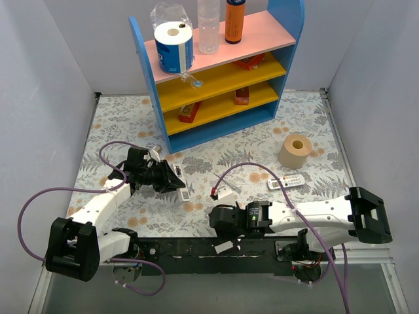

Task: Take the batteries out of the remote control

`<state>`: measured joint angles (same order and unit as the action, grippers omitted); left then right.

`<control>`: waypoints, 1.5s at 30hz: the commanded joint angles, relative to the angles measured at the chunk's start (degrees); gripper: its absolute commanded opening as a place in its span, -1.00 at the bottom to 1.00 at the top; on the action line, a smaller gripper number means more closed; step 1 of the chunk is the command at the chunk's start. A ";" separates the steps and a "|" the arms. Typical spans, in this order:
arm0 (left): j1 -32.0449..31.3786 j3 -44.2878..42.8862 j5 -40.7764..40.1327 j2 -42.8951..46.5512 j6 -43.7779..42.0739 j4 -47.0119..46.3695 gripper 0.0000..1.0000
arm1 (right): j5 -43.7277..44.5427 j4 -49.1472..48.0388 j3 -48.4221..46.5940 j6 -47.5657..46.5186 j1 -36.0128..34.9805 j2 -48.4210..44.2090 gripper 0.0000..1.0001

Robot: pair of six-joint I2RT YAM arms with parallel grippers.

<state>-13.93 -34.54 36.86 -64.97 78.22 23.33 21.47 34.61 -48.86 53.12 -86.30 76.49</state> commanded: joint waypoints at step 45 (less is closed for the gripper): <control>0.40 -0.08 1.90 1.77 -0.78 -0.92 -1.00 | -4.07 4.15 -6.86 9.89 -7.12 18.17 0.61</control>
<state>-13.91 -34.54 37.23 -65.06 78.17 23.31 17.50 36.88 -54.33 61.12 -92.49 93.32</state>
